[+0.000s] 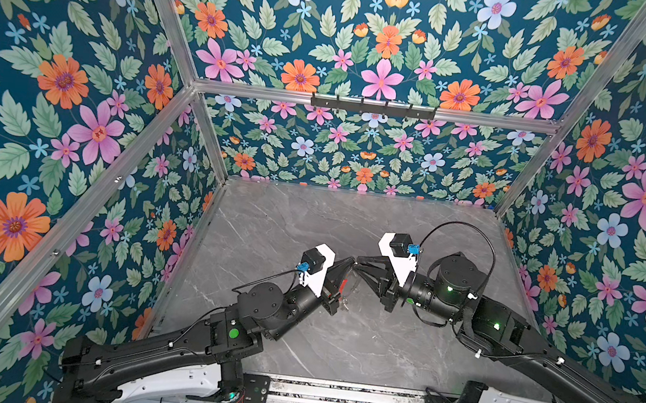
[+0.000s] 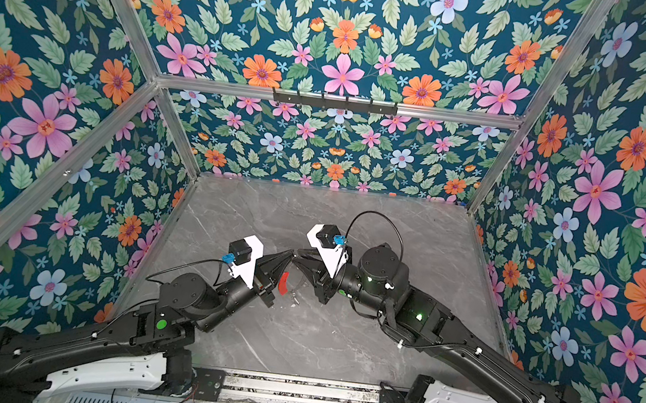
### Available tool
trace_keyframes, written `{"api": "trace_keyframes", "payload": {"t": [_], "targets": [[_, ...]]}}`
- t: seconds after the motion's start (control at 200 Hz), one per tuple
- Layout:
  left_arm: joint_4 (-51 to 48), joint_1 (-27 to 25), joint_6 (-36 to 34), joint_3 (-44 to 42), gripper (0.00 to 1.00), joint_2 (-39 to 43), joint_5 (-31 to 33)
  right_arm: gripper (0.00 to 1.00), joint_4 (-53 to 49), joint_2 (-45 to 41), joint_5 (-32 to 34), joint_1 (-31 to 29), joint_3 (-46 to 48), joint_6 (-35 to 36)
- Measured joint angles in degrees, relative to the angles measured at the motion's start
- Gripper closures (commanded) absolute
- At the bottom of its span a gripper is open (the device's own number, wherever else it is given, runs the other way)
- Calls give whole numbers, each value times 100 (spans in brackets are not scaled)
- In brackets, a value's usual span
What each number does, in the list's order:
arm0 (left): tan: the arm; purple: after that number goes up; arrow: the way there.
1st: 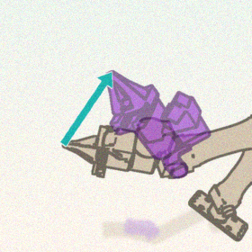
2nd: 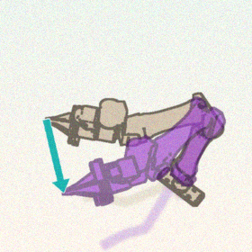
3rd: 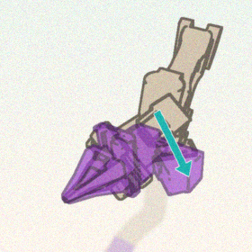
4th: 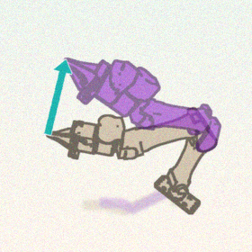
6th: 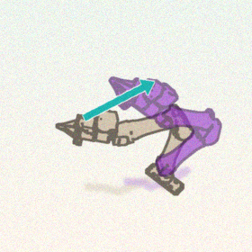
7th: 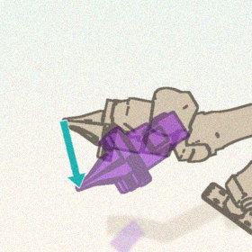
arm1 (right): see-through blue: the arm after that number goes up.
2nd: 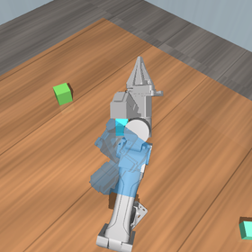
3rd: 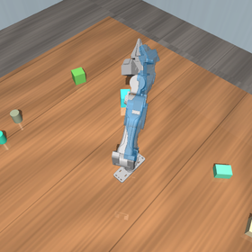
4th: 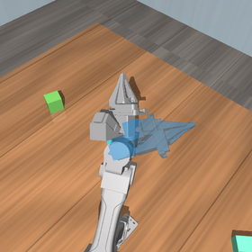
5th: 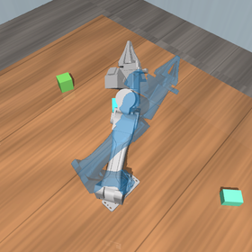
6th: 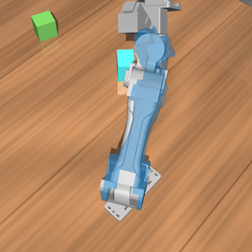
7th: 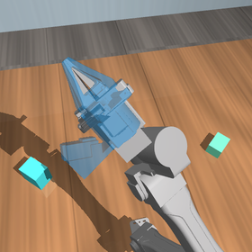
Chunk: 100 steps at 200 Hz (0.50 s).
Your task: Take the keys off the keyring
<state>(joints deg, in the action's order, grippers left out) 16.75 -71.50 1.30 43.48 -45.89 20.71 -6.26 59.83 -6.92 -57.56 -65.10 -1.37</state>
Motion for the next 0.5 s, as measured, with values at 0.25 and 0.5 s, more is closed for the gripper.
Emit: {"api": "trace_keyframes", "payload": {"t": [0.25, 0.5], "targets": [[13, 7, 28, 7, 100, -42, 11, 100, -13, -7, 87, 70, 13, -13], [-186, -11, 214, -9, 68, 284, -90, 100, -66, -79, -31, 426, 127, -151]]}}
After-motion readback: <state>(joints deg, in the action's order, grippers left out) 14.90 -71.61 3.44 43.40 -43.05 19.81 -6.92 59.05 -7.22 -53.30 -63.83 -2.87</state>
